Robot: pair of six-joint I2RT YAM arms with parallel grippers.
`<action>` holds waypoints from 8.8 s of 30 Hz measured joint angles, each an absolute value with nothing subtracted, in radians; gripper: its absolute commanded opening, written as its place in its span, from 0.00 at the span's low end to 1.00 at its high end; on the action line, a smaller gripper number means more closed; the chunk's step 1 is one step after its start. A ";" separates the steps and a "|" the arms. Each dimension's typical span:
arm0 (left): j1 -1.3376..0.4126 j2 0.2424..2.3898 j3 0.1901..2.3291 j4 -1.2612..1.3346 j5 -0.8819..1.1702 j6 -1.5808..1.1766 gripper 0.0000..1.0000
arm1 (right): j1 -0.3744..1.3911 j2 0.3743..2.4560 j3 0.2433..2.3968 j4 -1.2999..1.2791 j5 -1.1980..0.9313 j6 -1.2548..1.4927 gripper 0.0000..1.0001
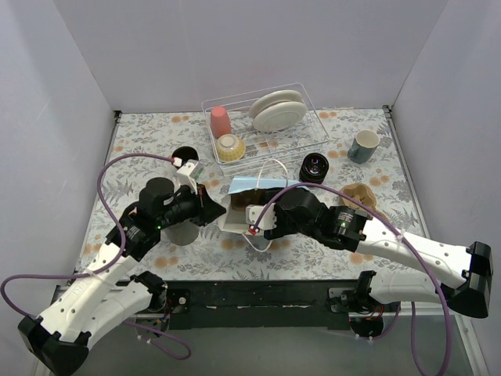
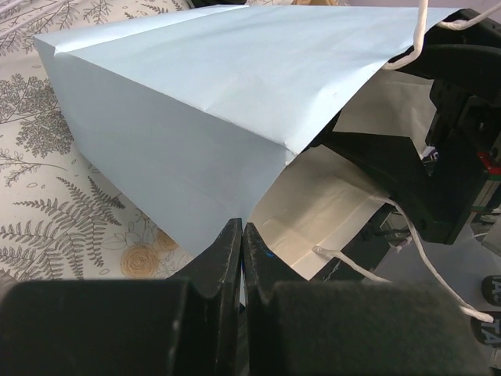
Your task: Pack the takeout coffee
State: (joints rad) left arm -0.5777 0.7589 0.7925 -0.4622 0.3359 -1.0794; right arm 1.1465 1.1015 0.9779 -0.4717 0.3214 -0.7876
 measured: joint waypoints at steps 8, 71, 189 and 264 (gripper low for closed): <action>-0.578 0.746 0.771 -0.444 0.348 -1.091 0.00 | 1.147 1.119 0.962 -0.455 0.341 -0.858 0.48; -0.578 0.741 0.713 -0.425 0.404 -1.177 0.00 | 1.044 1.158 0.933 -0.408 0.315 -1.005 0.45; -0.578 0.839 0.727 -0.359 0.438 -1.306 0.00 | 0.931 1.293 0.881 -0.263 0.160 -1.092 0.94; -0.578 0.840 0.792 -0.432 0.408 -1.258 0.00 | 0.934 1.263 0.899 -0.286 0.133 -0.862 0.28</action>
